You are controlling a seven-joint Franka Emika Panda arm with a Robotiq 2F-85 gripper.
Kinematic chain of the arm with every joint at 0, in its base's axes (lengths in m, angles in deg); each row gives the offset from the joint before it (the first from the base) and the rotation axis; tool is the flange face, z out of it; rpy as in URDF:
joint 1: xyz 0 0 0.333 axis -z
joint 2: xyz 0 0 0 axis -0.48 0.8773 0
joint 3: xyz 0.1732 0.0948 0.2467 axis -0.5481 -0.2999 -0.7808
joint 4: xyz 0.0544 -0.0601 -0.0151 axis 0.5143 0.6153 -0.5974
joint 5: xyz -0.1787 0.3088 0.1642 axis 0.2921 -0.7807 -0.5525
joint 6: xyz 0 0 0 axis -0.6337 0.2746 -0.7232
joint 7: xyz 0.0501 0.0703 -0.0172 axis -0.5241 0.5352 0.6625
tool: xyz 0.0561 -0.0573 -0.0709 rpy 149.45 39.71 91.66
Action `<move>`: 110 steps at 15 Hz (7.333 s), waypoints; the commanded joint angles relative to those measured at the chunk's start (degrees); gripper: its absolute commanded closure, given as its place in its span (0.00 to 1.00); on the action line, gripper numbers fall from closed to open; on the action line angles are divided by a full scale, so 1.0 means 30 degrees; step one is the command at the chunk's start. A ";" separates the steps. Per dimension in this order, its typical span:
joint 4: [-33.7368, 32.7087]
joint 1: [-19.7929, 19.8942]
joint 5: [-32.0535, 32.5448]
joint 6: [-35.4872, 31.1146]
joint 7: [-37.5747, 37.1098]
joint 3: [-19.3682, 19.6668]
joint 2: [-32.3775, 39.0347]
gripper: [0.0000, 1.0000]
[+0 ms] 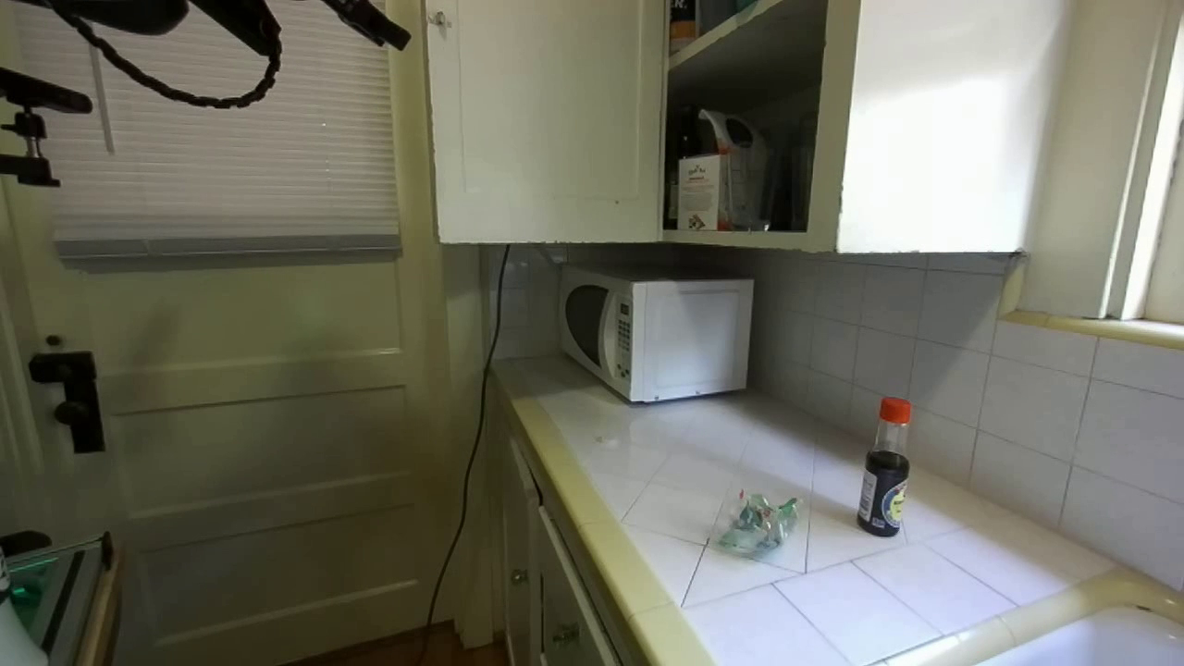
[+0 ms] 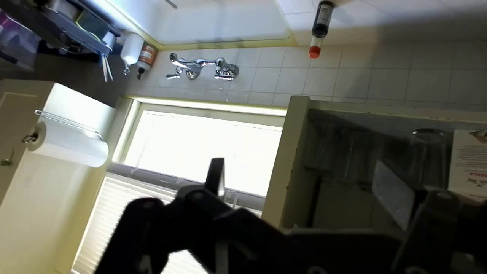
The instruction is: Close the top right cabinet door
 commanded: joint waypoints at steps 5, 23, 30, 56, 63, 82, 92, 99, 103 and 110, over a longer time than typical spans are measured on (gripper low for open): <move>0.0450 -0.2929 0.0544 -0.0919 0.1045 -0.1332 0.0108 0.00; -0.2528 -0.2453 0.1773 -0.3625 0.4518 -0.0645 0.5266 0.00; -0.1064 -0.5320 0.0921 -0.4260 0.7983 0.0350 0.2840 0.00; -0.2270 -0.6102 0.5647 -0.3036 0.6343 -0.1002 0.4591 0.00; -0.2939 -0.6000 0.7664 -0.3215 0.5904 -0.1182 0.5681 0.00; -0.3050 -0.9245 1.0829 -0.1810 1.1585 -0.0993 0.8149 0.00; -0.3590 -1.0383 1.1158 -0.2602 1.4130 -0.0556 0.8896 0.00; -0.3560 -1.0338 1.0993 -0.3387 1.4304 0.0112 0.9151 0.00; -0.3866 -0.9908 1.1560 -0.3739 1.4261 0.0677 0.9573 0.00; -0.4454 -0.9178 1.1377 -0.1078 1.3660 0.0539 0.9772 0.00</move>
